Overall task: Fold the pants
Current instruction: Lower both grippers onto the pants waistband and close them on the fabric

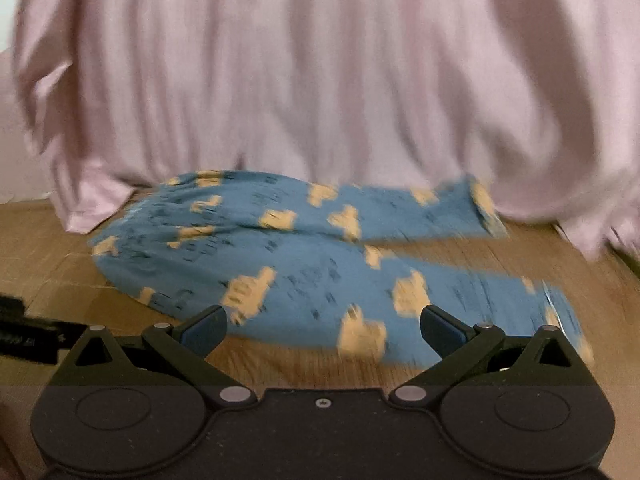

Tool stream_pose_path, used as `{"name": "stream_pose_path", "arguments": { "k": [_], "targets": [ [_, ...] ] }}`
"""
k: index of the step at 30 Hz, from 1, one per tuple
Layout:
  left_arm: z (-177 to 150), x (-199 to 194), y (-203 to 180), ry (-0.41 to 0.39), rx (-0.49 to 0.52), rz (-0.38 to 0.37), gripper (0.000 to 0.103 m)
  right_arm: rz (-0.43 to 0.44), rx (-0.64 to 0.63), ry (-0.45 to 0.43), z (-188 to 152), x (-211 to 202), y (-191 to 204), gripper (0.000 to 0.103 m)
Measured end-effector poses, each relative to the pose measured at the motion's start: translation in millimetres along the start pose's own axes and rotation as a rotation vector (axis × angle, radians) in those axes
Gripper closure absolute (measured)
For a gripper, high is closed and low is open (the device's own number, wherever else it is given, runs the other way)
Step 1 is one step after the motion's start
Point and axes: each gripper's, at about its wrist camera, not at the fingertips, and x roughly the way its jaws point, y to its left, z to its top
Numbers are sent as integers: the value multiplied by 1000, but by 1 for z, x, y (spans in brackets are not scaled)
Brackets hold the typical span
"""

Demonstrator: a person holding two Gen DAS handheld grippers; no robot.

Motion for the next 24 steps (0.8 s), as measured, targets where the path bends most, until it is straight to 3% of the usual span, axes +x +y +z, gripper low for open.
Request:
{"name": "stream_pose_path", "arguments": {
  "k": [4,10,13,18,24],
  "targets": [
    [29,9,1,67,-64,-34,0,-5,-129,-32,43,33,-10,1],
    [88,29,5,60,-59,65,0,38,-27,-26,94,107,-17,1],
    [120,46,12,64,-56,99,0,76,-3,22,94,138,-15,1],
    [153,89,19,34,-45,89,0,141,3,-121,68,143,-20,1],
    [169,135,10,-41,40,43,0,203,-12,-175,55,165,-19,1]
  ]
}}
